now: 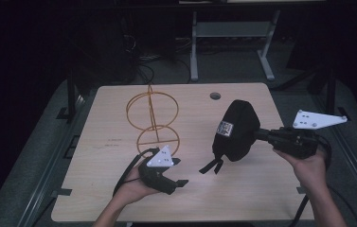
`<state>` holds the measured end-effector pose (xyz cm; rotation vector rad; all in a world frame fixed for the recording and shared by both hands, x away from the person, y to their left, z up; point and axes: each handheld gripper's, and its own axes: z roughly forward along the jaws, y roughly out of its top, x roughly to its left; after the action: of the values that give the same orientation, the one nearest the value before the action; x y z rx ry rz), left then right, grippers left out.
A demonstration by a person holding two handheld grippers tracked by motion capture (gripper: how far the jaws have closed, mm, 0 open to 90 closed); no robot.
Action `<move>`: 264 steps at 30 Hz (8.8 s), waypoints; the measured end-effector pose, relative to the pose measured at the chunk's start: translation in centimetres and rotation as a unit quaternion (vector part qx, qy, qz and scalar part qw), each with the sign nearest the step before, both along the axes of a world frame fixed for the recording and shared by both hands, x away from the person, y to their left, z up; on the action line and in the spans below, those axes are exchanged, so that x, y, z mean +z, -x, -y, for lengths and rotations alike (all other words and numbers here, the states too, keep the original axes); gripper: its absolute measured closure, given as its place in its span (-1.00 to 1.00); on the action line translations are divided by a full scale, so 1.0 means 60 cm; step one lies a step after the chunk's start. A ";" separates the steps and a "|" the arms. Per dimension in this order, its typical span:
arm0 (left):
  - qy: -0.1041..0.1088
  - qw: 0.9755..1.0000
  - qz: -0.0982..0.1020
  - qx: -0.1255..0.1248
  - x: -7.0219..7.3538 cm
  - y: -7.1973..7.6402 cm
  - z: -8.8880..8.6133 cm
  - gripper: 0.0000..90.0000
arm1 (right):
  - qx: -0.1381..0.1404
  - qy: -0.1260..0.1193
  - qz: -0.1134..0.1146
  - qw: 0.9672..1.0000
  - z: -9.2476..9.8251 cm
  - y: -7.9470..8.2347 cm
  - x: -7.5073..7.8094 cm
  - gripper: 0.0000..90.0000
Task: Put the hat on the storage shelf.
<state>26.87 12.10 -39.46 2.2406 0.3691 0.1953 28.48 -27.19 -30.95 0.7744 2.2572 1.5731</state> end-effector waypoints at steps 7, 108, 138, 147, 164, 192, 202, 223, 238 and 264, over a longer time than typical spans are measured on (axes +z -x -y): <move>0.000 1.000 -0.002 0.006 -0.013 0.001 -0.006 -0.40 | 0.008 -0.002 0.006 1.000 -0.020 -0.016 0.025 0.96; -0.031 0.998 0.024 -0.040 -0.038 0.019 0.021 -0.40 | 0.123 0.077 0.003 0.989 -0.471 -0.244 0.148 0.90; -0.013 1.000 0.015 -0.011 -0.044 0.013 0.010 -0.43 | 0.093 0.057 -0.032 0.993 -0.382 -0.231 0.126 -0.22; -0.013 1.000 0.012 -0.007 -0.047 0.012 0.007 -0.43 | 0.086 0.047 -0.051 0.994 -0.345 -0.226 0.116 -0.35; -0.011 1.000 0.016 -0.001 -0.050 0.011 0.003 -0.43 | 0.076 0.037 -0.063 0.994 -0.280 -0.208 0.095 -0.41; -0.024 1.000 0.012 -0.003 -0.058 0.011 0.003 -0.44 | 0.049 0.028 -0.081 0.995 -0.180 -0.179 0.040 -0.45; -0.027 1.000 0.011 0.002 -0.059 0.009 0.000 -0.43 | 0.039 0.019 -0.093 0.995 -0.141 -0.164 0.005 -0.50; -0.018 1.000 0.003 0.021 -0.062 0.006 -0.004 -0.45 | 0.011 0.019 -0.128 0.992 -0.068 -0.136 -0.060 -0.52; -0.017 1.000 0.004 0.025 -0.065 0.005 -0.004 -0.45 | -0.002 0.020 -0.152 0.988 -0.037 -0.116 -0.104 -0.55; -0.028 0.999 0.006 0.027 -0.070 0.004 -0.005 -0.45 | -0.007 0.015 -0.182 0.983 0.002 -0.073 -0.170 -0.56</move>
<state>26.65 12.41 -43.68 2.2842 0.4223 0.2509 32.86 -27.28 -41.12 1.1471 2.5090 1.4858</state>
